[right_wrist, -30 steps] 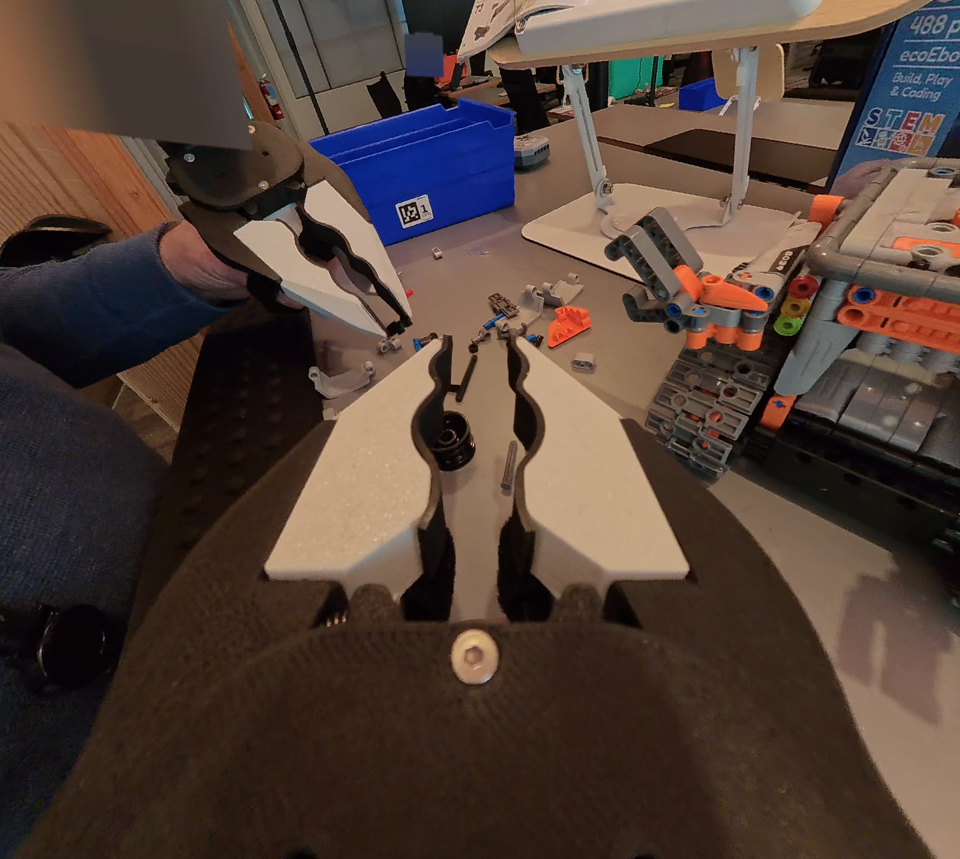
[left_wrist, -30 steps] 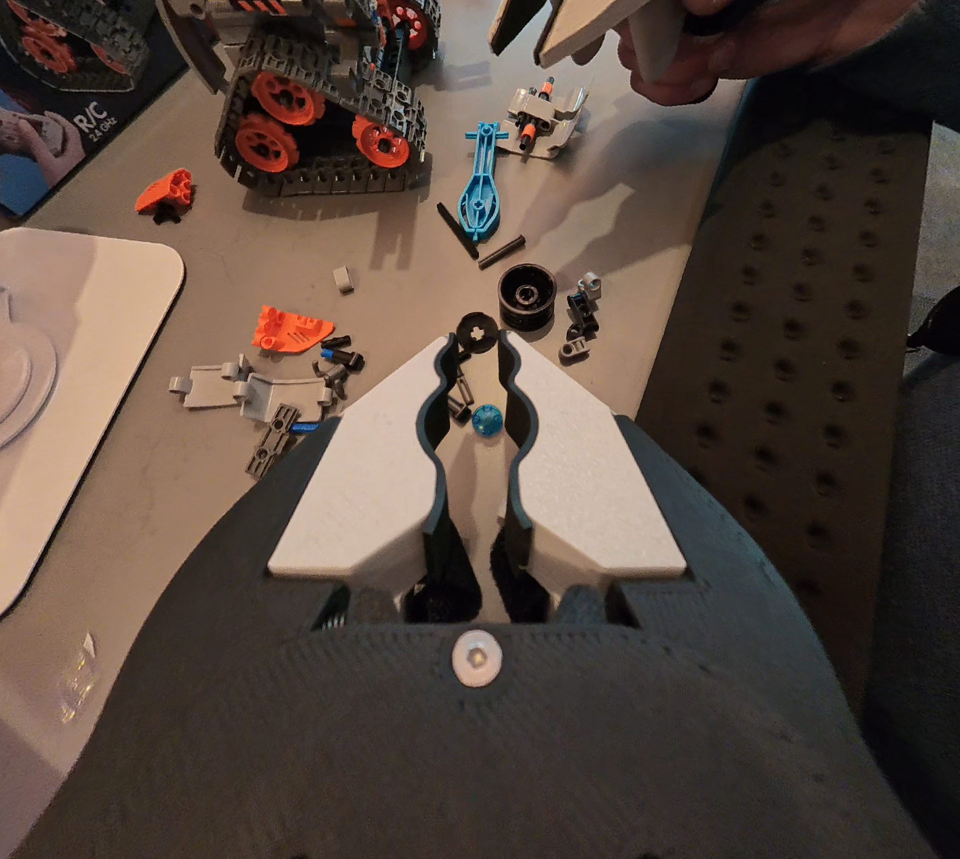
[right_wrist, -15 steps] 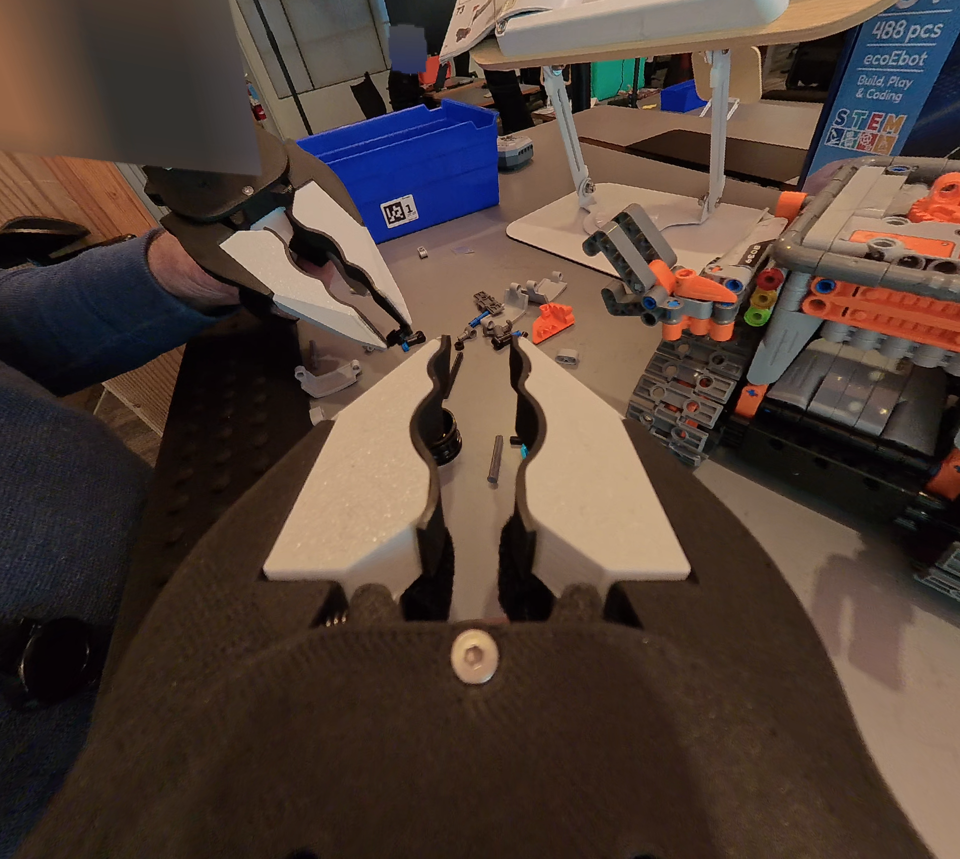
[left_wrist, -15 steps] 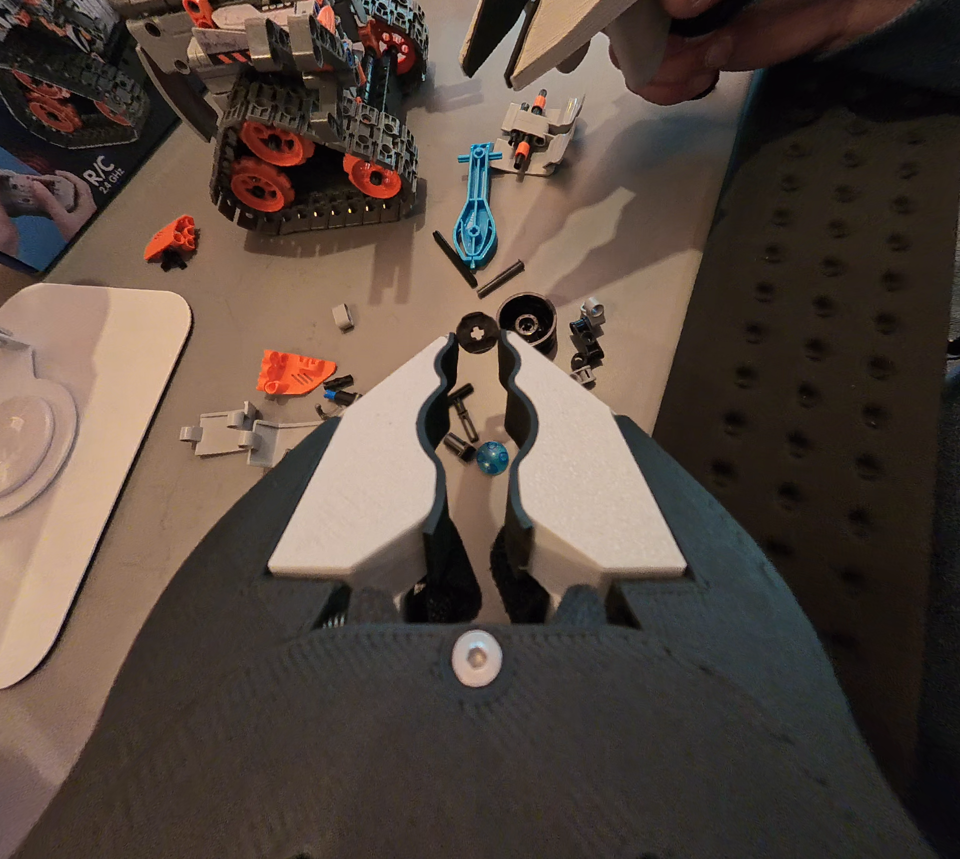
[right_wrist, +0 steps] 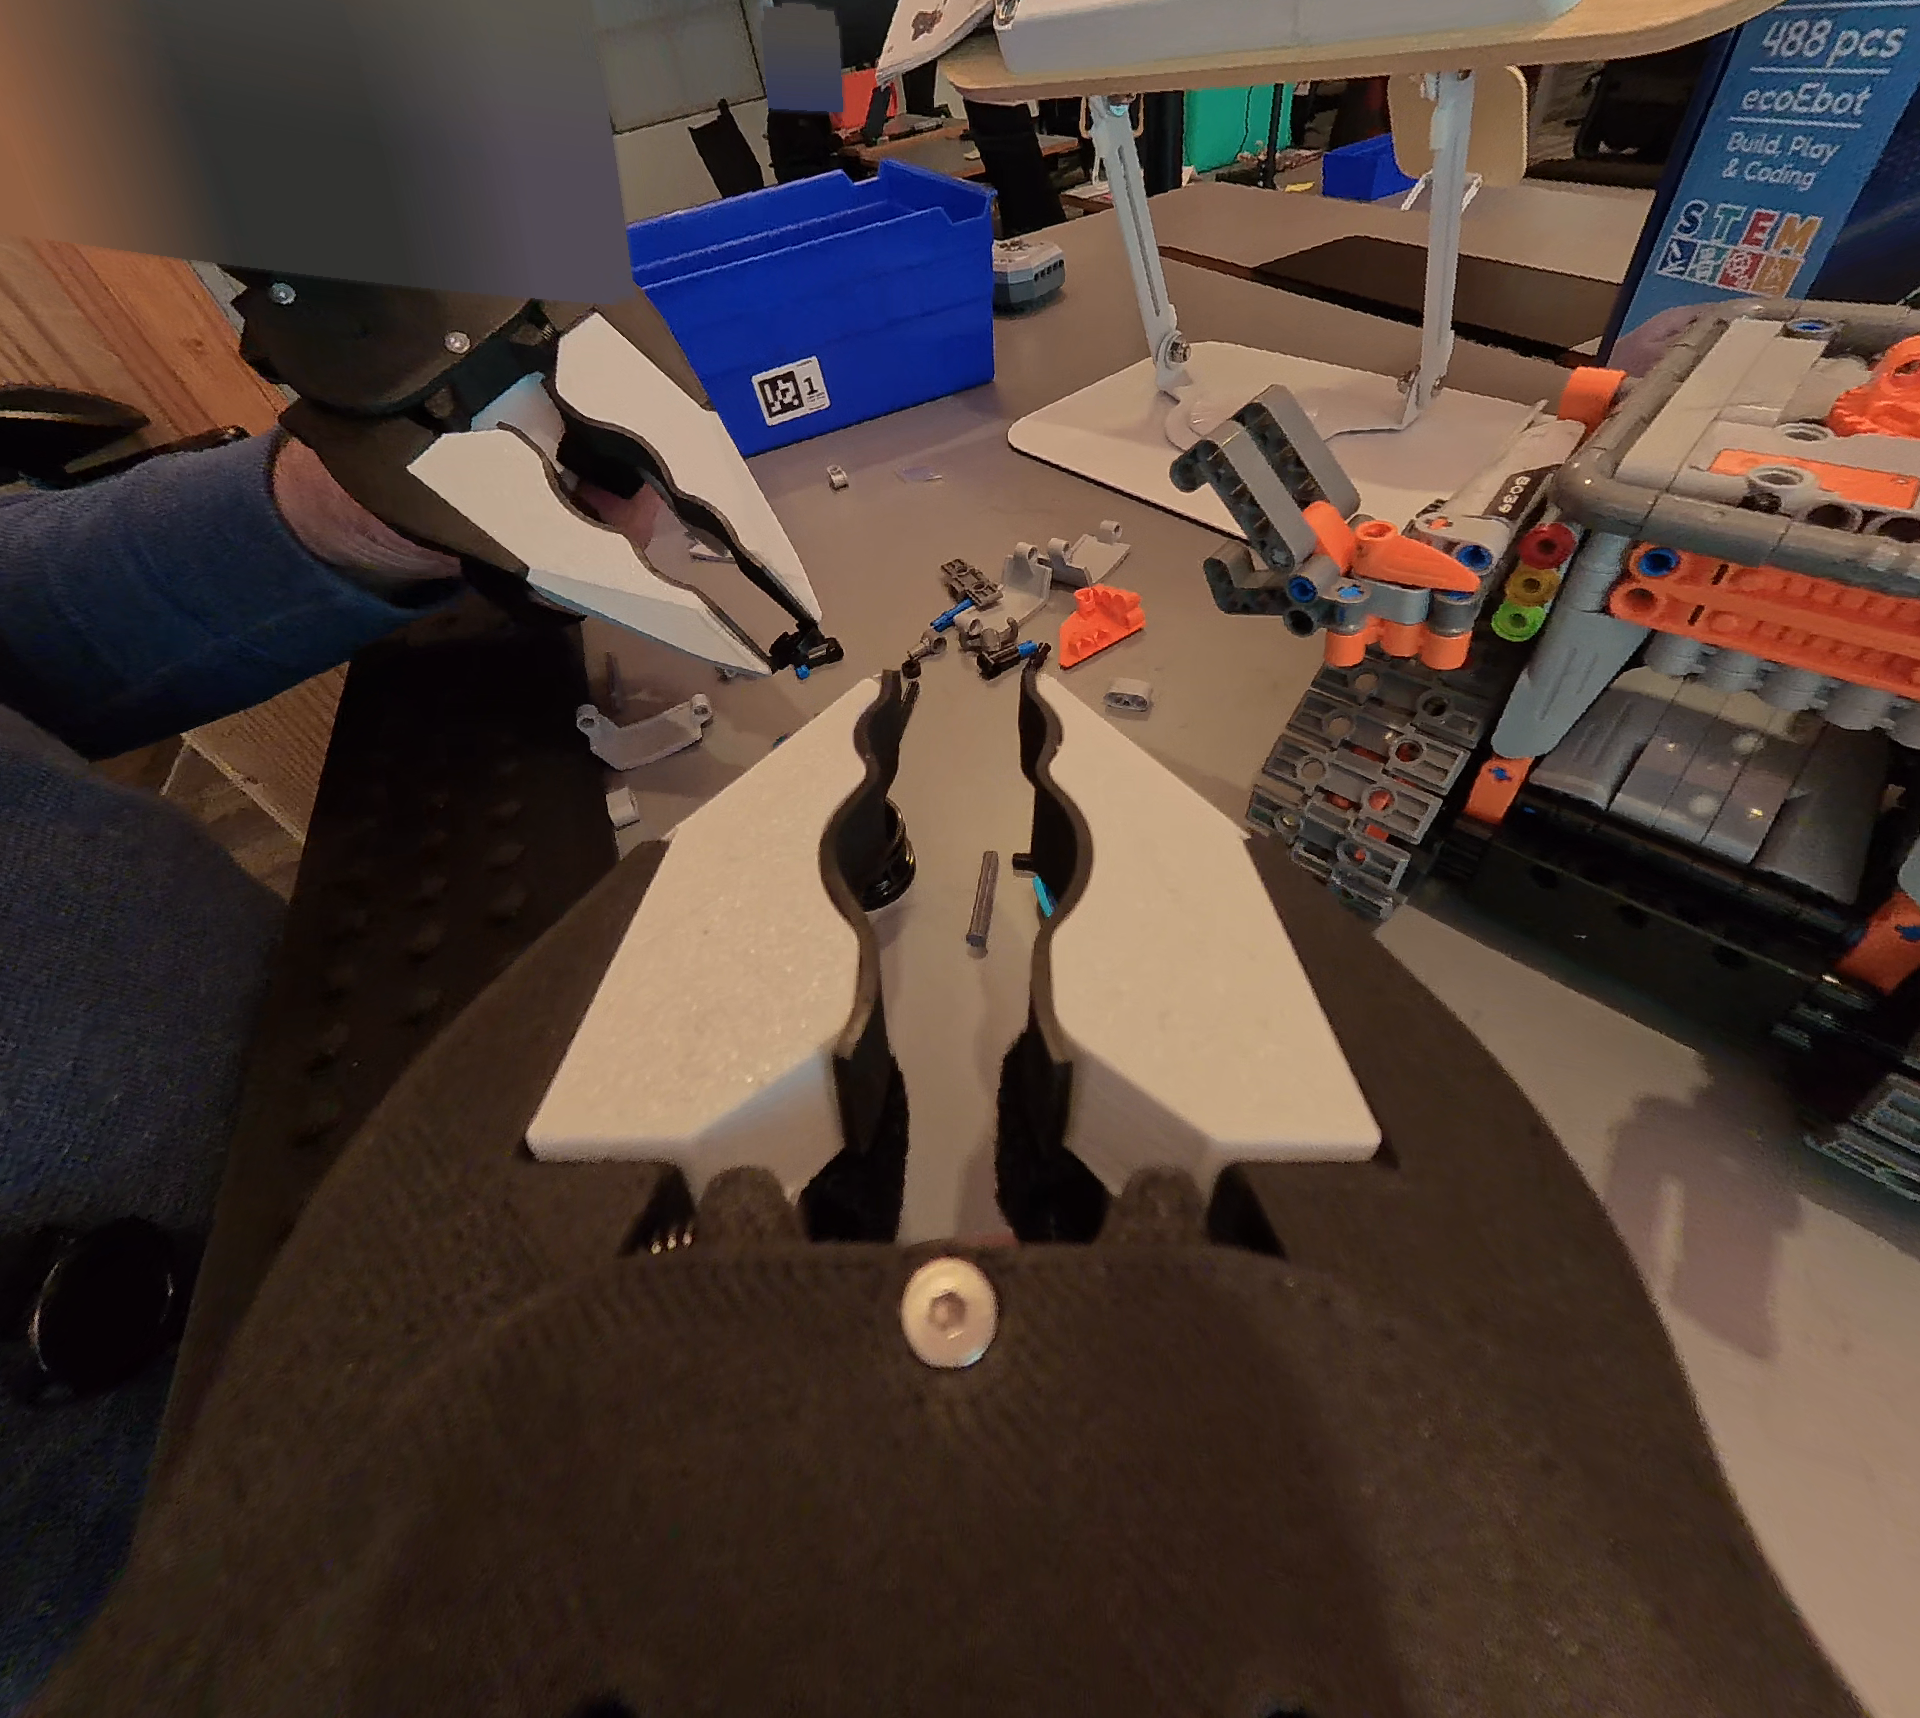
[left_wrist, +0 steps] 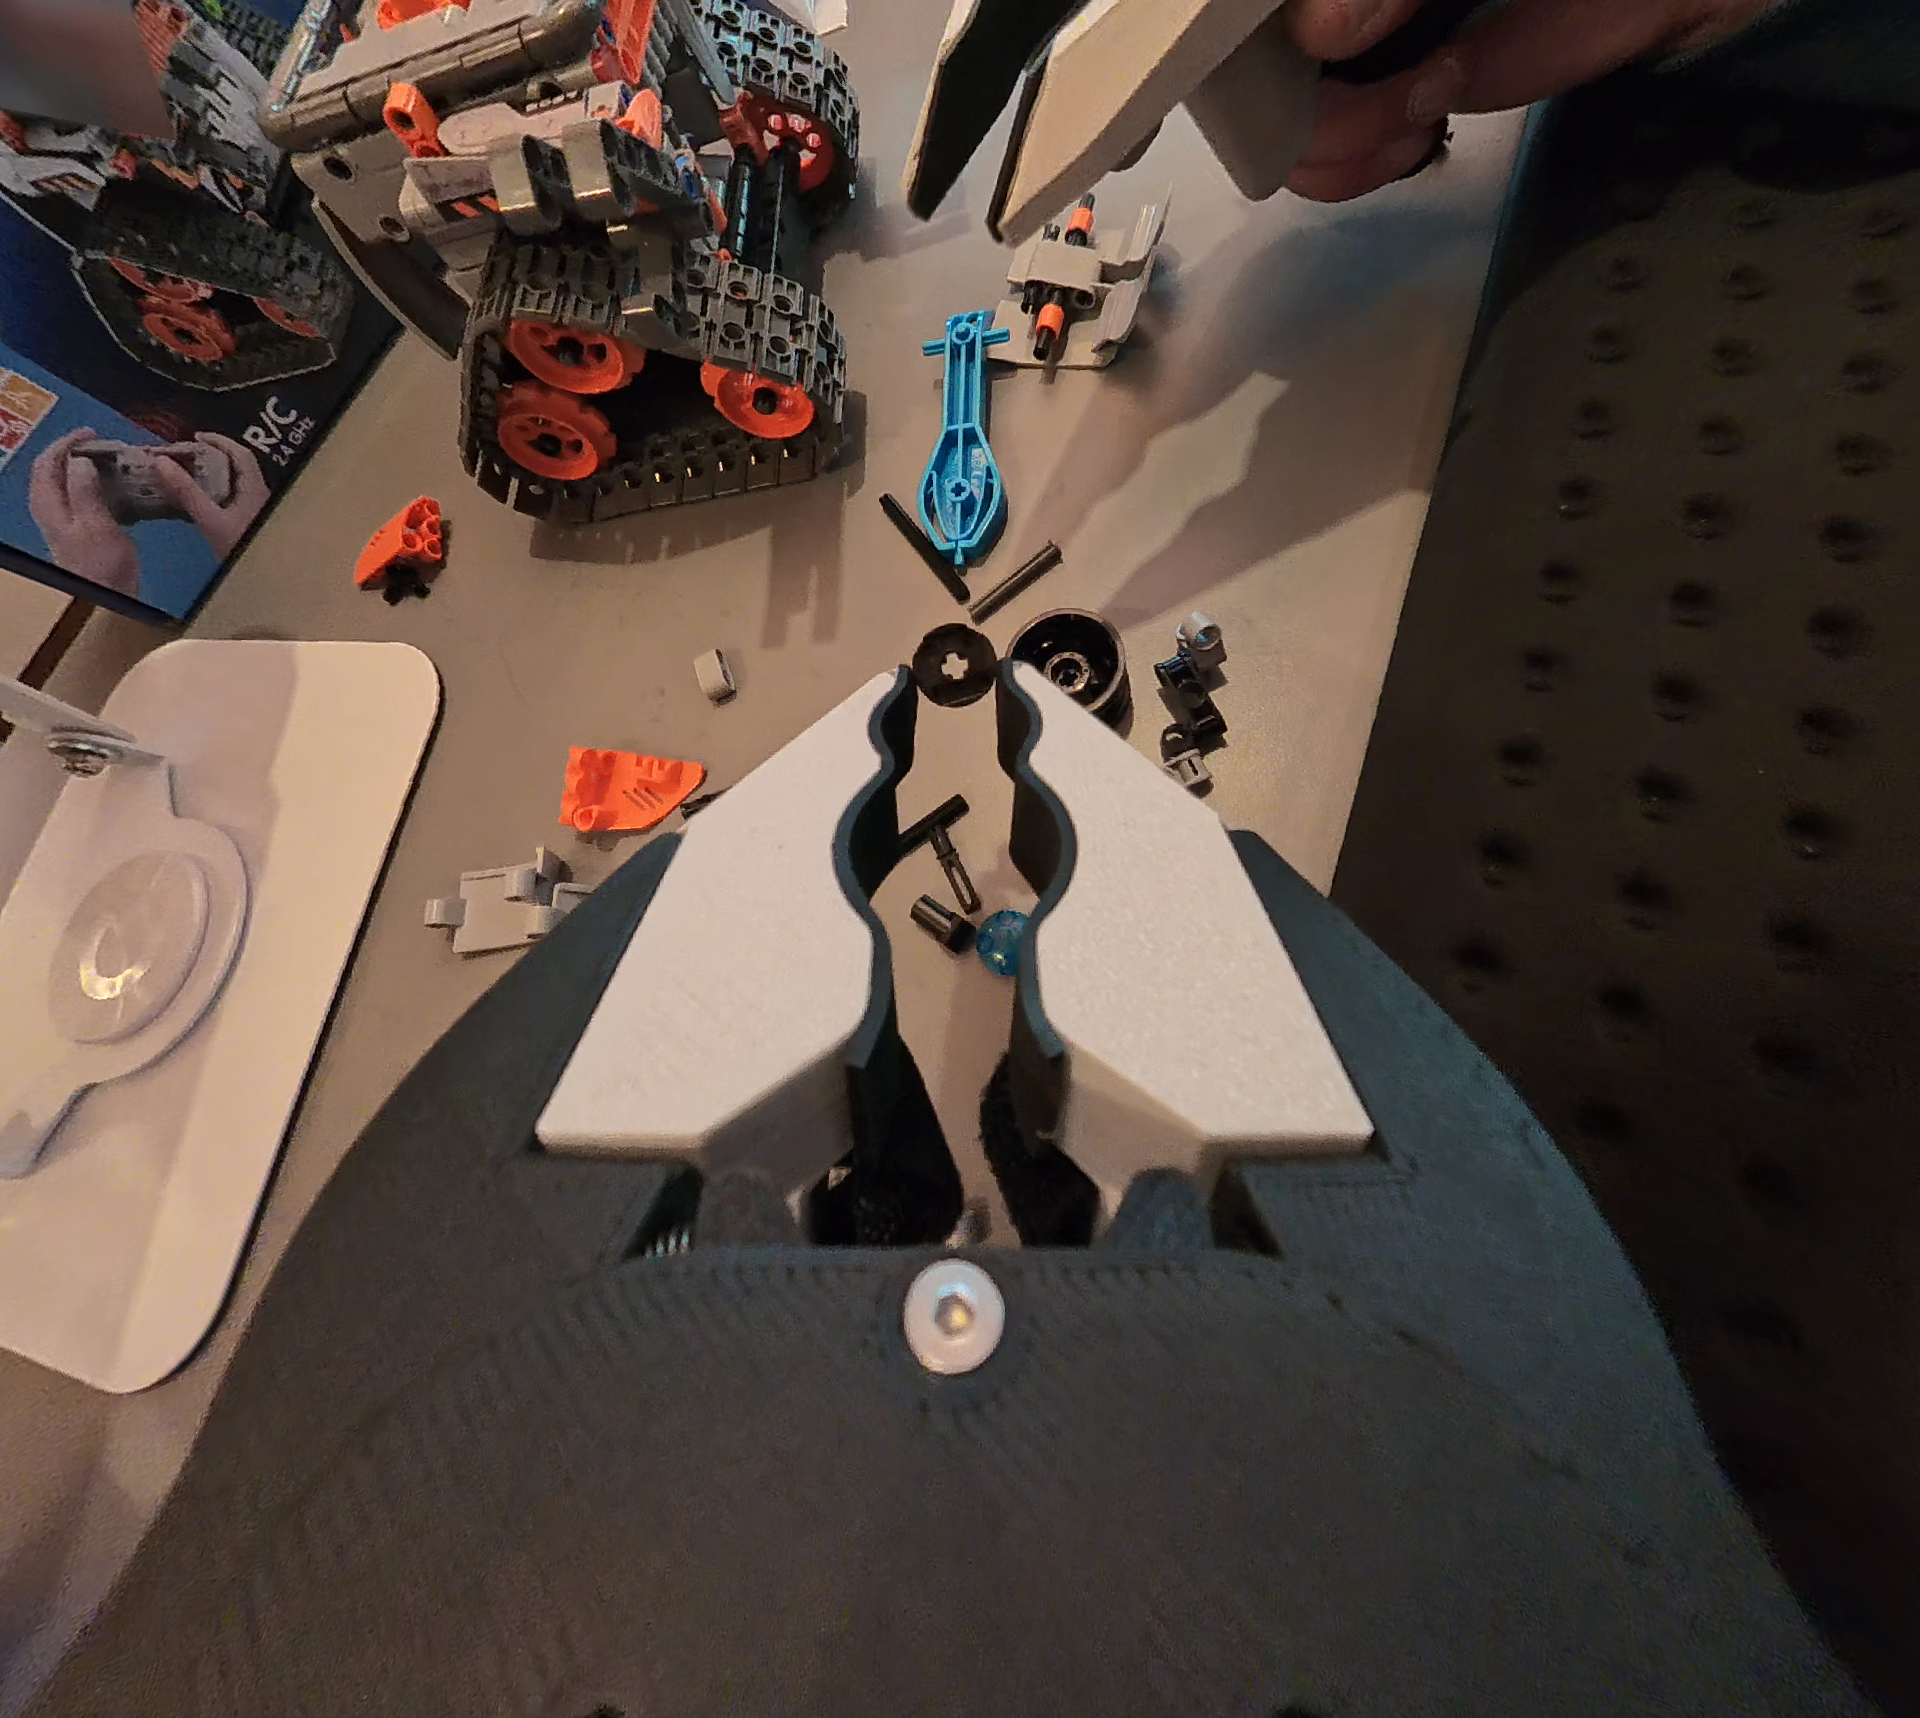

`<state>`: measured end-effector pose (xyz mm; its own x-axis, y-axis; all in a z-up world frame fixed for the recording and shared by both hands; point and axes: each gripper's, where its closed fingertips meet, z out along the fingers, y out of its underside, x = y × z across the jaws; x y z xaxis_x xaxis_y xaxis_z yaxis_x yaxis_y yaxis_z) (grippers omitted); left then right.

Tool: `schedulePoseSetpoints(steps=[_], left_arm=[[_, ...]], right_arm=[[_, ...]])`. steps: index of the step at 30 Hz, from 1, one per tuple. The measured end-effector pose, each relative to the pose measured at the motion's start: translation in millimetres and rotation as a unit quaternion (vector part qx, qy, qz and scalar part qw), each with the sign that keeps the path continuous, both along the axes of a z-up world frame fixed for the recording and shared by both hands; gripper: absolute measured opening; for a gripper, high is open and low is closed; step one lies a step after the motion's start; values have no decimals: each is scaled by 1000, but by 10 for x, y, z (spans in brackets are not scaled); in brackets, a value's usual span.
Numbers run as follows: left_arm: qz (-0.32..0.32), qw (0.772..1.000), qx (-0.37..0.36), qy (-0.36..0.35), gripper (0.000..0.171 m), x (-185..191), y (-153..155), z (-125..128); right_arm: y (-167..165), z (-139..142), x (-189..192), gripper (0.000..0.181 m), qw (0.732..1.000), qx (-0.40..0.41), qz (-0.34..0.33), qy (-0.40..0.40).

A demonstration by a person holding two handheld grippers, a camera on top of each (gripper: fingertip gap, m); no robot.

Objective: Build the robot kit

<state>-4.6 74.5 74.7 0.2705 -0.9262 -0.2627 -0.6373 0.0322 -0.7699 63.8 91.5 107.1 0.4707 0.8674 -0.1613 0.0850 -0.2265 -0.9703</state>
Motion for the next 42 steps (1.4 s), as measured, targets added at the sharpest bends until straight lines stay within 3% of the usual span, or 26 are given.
schedulePoseSetpoints(steps=[6,15,21,31,42], left_arm=[[-2,999,-23,27,13,-151,-78,-95],[-9,991,-111,76,13,-247,-344,-528],[-12,988,-131,84,15,-262,-385,-582],[22,988,-139,67,21,-455,-226,-446],[43,982,-152,108,15,-399,-110,-665]], right_arm=[[-5,-34,-15,20,1000,2,2,-13],[-13,-78,-51,20,1000,-3,11,-22],[-10,-87,-48,20,1000,-5,9,-22],[-8,-72,-44,19,1000,-5,11,-17],[-27,-84,-58,18,1000,-2,12,-24]])
